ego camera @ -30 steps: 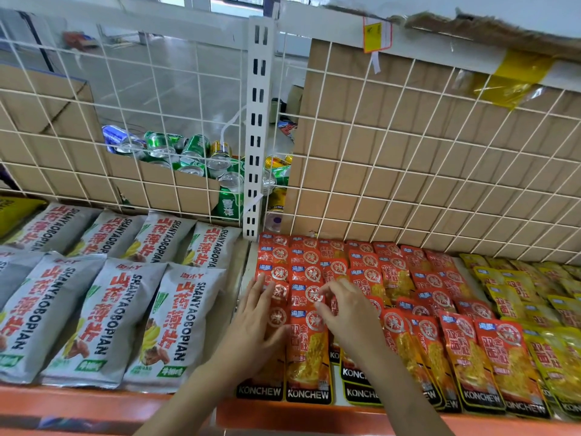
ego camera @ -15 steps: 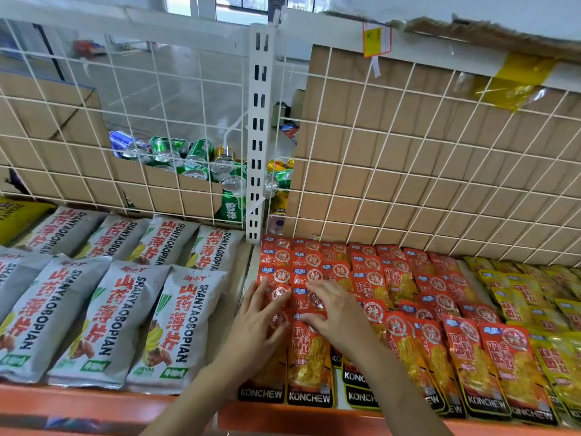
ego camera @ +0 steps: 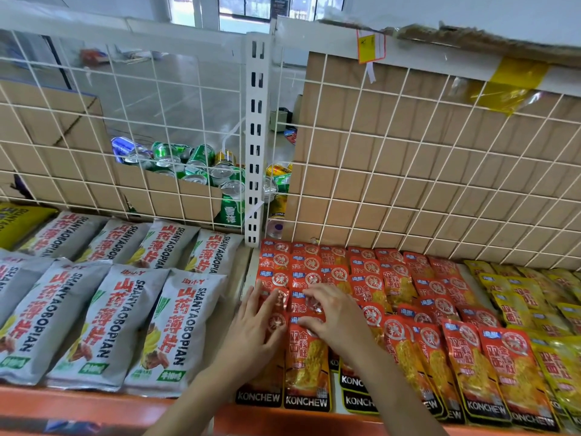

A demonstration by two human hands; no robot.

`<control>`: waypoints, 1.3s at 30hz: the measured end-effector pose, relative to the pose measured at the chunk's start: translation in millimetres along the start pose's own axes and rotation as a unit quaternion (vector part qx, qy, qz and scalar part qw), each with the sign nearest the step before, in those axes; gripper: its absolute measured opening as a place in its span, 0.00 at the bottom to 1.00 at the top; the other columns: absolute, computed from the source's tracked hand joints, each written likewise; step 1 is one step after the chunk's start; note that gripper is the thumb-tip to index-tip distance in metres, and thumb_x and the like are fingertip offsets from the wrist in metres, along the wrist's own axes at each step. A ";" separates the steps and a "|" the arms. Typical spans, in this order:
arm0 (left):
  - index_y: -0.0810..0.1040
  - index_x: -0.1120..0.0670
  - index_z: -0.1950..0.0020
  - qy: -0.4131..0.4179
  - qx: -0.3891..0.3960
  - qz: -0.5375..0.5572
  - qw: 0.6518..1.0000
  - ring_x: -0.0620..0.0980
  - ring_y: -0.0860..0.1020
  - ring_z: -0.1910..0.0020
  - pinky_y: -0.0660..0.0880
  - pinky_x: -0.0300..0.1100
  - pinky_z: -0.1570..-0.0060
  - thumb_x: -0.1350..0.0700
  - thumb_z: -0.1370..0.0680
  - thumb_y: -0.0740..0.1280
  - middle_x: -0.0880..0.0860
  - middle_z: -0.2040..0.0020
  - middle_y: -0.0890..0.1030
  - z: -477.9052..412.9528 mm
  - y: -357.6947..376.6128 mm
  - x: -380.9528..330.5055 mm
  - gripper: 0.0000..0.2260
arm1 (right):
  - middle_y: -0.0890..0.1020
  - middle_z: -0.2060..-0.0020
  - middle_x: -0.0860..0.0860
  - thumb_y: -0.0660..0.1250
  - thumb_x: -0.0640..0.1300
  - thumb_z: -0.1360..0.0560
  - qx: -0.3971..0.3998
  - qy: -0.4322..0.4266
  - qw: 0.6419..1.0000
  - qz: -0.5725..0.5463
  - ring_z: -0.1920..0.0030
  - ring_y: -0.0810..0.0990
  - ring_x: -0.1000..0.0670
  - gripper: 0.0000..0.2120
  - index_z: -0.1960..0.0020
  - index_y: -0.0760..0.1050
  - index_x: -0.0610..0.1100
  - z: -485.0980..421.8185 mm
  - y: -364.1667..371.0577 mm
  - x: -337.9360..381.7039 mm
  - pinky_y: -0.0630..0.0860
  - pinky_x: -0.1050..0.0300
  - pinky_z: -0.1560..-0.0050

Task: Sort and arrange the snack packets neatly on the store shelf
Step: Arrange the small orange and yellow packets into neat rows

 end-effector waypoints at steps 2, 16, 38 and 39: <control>0.44 0.42 0.24 0.001 0.002 0.010 1.000 0.40 0.37 0.29 0.44 0.44 0.27 0.29 0.37 0.38 0.40 0.30 0.34 0.8 -0.6 0.1 0.42 | 0.67 0.30 0.56 0.65 0.58 0.27 0.003 -0.003 1.000 0.001 0.30 0.63 0.56 0.28 0.30 0.65 0.52 -0.2 0.1 0.1 0.55 0.58 0.30; 0.54 0.51 0.25 -0.070 -0.095 0.214 0.970 0.37 0.62 0.36 0.58 0.23 0.40 0.54 0.22 0.65 0.42 0.34 0.62 6.0 -13.5 -3.4 0.30 | 0.68 0.31 0.55 0.59 0.53 0.22 0.003 -0.035 0.999 -0.012 0.31 0.64 0.55 0.22 0.29 0.64 0.50 -10.4 -1.6 0.5 0.56 0.59 0.30; 0.66 0.47 0.29 -0.045 -0.075 0.111 0.990 0.44 0.55 0.27 0.58 0.47 0.29 0.48 0.21 0.62 0.45 0.25 0.58 -24.1 -10.2 -4.7 0.20 | 0.75 0.41 0.52 0.65 0.49 0.24 -0.002 0.005 0.998 -0.070 0.41 0.74 0.53 0.16 0.37 0.73 0.48 -17.8 -11.9 -18.1 0.69 0.60 0.41; 0.66 0.47 0.29 -0.045 -0.074 0.110 0.990 0.44 0.54 0.27 0.58 0.46 0.30 0.48 0.21 0.62 0.45 0.25 0.57 -24.2 -9.5 -4.2 0.20 | 0.76 0.41 0.52 0.65 0.48 0.24 -0.001 0.013 0.998 -0.068 0.42 0.74 0.53 0.15 0.38 0.74 0.48 -19.4 -12.1 -19.3 0.69 0.61 0.41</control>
Point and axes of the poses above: each hand's wrist, its own z-axis away from the middle knuckle, its own y-axis out of the palm, x = y × z, the point moved 5 cm from there along -z, towards the middle knuckle
